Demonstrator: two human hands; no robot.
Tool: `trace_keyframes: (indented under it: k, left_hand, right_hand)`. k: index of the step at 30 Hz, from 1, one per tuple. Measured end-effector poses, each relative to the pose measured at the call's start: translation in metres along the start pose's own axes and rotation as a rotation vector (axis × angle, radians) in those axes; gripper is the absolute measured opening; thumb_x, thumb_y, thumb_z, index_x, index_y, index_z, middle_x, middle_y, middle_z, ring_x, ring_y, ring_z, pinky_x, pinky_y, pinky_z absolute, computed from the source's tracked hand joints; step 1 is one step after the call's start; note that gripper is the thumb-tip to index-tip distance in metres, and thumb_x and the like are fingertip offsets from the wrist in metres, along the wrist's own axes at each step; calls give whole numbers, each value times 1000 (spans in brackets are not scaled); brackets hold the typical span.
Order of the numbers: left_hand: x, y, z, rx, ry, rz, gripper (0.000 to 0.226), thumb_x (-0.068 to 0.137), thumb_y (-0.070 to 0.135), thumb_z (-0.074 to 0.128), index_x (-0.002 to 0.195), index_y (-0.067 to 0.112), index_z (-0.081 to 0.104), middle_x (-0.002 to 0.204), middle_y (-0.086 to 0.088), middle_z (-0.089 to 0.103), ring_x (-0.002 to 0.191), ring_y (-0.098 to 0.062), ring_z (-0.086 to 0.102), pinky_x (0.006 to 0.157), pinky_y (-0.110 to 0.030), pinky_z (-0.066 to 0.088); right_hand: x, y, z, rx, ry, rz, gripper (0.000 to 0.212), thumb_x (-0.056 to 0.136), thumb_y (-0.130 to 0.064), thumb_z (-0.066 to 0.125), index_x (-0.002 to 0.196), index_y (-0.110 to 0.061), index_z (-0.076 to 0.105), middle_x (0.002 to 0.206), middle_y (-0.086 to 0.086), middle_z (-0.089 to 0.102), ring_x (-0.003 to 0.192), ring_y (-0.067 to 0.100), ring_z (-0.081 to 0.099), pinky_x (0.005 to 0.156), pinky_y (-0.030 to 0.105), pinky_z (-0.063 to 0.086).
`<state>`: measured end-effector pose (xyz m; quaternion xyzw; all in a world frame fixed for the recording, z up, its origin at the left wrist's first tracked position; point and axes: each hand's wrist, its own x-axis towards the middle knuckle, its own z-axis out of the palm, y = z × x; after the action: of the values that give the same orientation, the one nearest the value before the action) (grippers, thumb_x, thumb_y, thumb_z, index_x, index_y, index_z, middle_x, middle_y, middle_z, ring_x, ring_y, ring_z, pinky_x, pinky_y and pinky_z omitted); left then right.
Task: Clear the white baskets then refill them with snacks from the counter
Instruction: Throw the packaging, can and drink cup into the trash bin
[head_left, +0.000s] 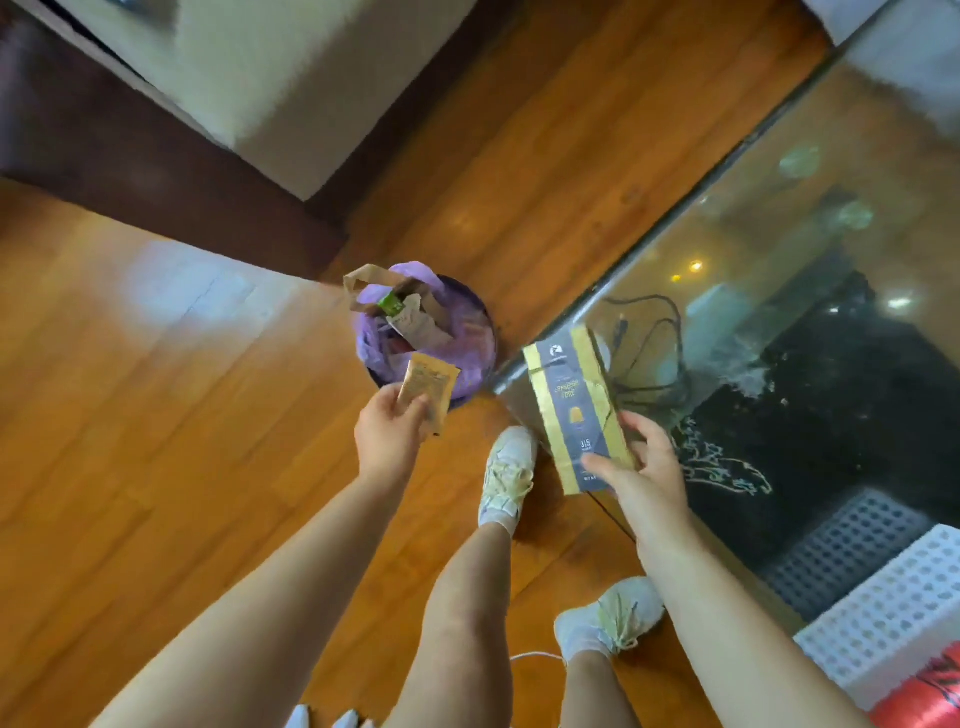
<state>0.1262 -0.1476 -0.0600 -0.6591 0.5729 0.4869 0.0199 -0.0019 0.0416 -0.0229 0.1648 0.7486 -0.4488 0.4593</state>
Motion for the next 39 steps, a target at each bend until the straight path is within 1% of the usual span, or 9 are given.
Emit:
trace_keyframes:
  k: [6,8,10,14,17,19,26,32,39]
  left_hand:
    - [49,0,-25,25,-19,-143,22,79,4,55,95,9,68,84,-10,65,71,-25,56,70,-39,52]
    - [62,2,-30,69,-30,-131,23,79,5,54,95,10,69,82,-9,64,72,-23,54,74,-40,53]
    - [71,4,-32,104,-25,-110,24,79,6,52,96,11,69,82,-7,62,74,-23,54,75,-39,53]
    - [83,5,-34,125,-37,-64,31,83,8,53,112,12,64,96,-7,65,86,-24,59,81,-41,55]
    - [84,3,-35,167,-79,-66,55,86,15,60,138,16,42,128,-6,57,115,-25,55,94,-38,49]
    - [81,3,-36,165,-111,-103,62,86,16,61,142,15,35,139,-7,49,118,-30,54,97,-41,47]
    - [30,20,-38,1,-193,-126,41,90,9,51,130,13,47,120,-11,60,101,-23,60,86,-41,51]
    - [-59,55,-6,-49,-351,-45,25,87,2,50,101,20,61,79,2,65,64,-11,57,63,-24,45]
    - [-195,80,87,6,-600,94,29,88,-1,48,87,25,62,75,2,64,61,-10,56,50,-12,44]
  right_hand:
    - [22,-33,67,-259,-106,-110,59,76,-11,71,127,-30,48,113,-7,57,108,11,54,84,27,48]
    - [31,-42,88,-371,-97,-150,58,76,-17,71,128,-29,47,96,-19,50,89,-1,52,70,17,41]
    - [37,-50,105,-450,-91,-182,57,78,-21,71,129,-27,47,98,-18,52,75,-6,48,62,10,35]
    - [49,-61,128,-538,-120,-192,68,79,-31,69,139,-25,37,136,2,49,118,19,51,85,28,43]
    - [54,-66,133,-535,-169,-166,78,78,-37,69,144,-28,28,144,4,41,127,23,45,89,32,41]
    - [53,-67,129,-527,-181,-154,76,80,-36,68,144,-28,28,145,4,39,128,22,44,88,32,40]
    - [20,-64,70,-293,-199,-121,50,85,-22,63,132,-29,46,113,-6,55,91,1,54,70,17,41]
    - [-31,-53,-26,-61,-113,-122,30,86,-9,59,106,-31,57,101,-6,64,93,5,60,73,19,47]
    - [-99,5,-168,172,106,-156,22,87,-14,60,93,-35,62,94,-9,69,79,0,67,62,11,51]
